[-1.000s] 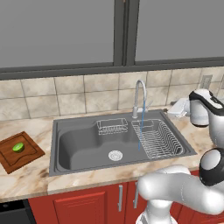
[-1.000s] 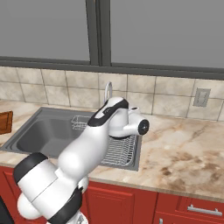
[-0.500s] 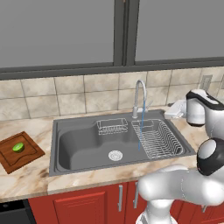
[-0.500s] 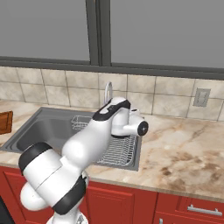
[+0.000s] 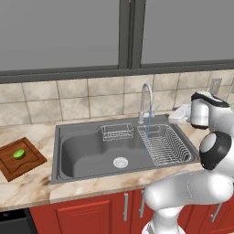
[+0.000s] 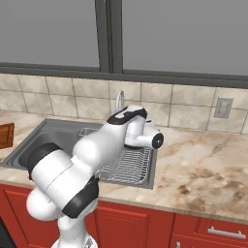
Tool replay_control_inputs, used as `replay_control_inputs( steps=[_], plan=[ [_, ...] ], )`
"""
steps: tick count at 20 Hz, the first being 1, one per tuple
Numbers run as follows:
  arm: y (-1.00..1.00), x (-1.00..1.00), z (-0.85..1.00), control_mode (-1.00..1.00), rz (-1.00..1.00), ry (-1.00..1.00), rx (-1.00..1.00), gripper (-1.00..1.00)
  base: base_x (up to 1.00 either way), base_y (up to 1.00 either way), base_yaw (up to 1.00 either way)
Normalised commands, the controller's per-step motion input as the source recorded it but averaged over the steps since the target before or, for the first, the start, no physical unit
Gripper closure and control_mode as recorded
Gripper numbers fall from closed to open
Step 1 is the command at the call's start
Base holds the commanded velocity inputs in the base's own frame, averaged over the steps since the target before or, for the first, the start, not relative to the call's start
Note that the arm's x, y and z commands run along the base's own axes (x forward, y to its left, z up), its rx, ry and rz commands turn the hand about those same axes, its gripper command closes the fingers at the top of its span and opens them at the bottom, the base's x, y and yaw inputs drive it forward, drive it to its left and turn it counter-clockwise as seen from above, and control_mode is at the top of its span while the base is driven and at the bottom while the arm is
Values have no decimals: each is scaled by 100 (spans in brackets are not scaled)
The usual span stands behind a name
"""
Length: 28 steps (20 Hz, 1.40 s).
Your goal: Pick the kiwi from the sink and place it on the cutting board to airdry. Then turn off the sink faucet.
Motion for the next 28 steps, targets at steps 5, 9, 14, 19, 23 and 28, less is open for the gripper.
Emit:
replay_control_inputs(
  steps=[5, 9, 14, 19, 23, 28],
  plan=[
    [-5, 20, -10, -100, 0, 0, 4, -100, 0, 0, 0],
    [-5, 21, -10, -100, 0, 0, 4, -100, 0, 0, 0],
    [-1, 26, -8, -100, 0, 1, 3, -100, 0, 0, 0],
    [0, 31, -8, -100, 0, 2, 3, -100, 0, 0, 0],
    [0, 37, -10, -100, 0, 4, 3, -100, 0, 0, 0],
    [0, 31, -12, -100, 0, 5, 3, -100, 0, 0, 0]
  ],
)
